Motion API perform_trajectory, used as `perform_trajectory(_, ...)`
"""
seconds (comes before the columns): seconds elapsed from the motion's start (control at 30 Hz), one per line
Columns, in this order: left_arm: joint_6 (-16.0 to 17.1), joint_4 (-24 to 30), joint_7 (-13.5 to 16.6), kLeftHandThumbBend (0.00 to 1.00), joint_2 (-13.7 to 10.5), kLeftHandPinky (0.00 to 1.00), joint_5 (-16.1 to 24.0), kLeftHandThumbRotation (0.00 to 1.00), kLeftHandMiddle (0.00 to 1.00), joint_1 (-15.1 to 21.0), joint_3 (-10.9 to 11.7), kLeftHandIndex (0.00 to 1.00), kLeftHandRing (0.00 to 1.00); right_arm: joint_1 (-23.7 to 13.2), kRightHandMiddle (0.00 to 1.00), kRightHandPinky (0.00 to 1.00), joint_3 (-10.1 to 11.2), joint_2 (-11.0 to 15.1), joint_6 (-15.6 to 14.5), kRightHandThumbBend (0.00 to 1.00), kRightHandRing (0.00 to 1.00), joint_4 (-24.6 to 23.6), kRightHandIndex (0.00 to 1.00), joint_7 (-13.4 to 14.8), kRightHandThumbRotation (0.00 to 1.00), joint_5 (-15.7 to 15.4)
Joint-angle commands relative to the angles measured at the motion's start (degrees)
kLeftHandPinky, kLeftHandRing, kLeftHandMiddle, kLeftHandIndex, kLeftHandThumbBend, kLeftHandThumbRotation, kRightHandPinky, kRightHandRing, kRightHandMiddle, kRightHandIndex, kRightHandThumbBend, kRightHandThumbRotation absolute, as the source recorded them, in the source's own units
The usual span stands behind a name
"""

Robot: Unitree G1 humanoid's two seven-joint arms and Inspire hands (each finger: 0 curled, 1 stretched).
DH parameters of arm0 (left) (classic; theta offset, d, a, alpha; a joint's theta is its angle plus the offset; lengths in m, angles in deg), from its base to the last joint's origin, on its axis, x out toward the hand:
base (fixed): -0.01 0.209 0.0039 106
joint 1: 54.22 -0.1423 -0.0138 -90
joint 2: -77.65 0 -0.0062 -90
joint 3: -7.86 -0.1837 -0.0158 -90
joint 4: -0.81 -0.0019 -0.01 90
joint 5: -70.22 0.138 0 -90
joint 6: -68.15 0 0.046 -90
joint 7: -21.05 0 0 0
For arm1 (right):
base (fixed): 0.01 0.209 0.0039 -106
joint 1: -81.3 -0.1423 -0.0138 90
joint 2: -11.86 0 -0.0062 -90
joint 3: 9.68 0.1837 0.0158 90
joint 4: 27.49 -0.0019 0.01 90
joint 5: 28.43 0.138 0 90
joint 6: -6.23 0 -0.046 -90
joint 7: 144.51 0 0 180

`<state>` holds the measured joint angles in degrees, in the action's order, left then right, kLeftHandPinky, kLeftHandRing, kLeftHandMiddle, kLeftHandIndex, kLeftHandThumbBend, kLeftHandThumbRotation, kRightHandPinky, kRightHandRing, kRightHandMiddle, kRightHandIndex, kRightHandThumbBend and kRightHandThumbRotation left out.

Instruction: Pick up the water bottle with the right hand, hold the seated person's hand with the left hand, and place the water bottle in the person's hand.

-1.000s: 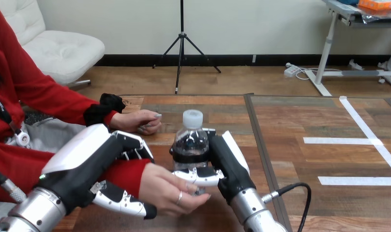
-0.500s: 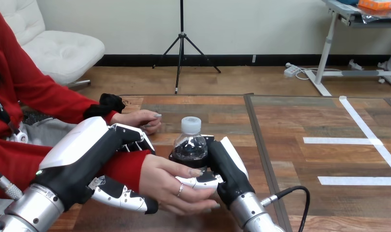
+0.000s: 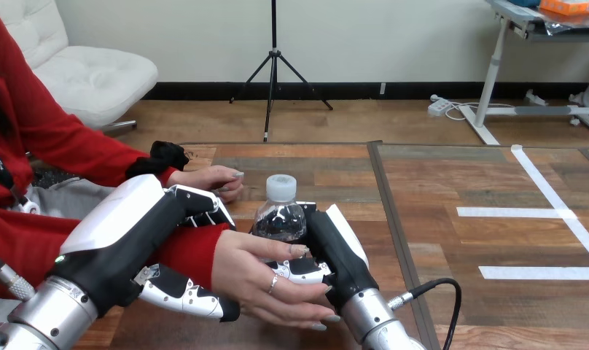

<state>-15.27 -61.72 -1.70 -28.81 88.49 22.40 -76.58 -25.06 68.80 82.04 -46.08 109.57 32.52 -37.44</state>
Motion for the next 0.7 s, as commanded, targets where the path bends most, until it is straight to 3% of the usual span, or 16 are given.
perform_trajectory(0.0,0.90,3.47,-0.05,0.96,0.17,0.37,-1.53,0.00,0.46,3.68,-0.10,0.47,0.42,-1.32,0.34,0.22,0.00,-2.28,0.26,0.85,0.28,-5.42,0.39,0.51,0.10,0.64)
perform_trajectory(0.67,1.70,2.55,0.39,0.97,0.76,0.37,-1.18,0.00,0.46,4.47,-1.08,0.47,0.41,2.03,0.35,0.23,-1.73,-2.19,-4.82,0.85,0.28,-15.78,0.39,1.61,0.06,-0.86)
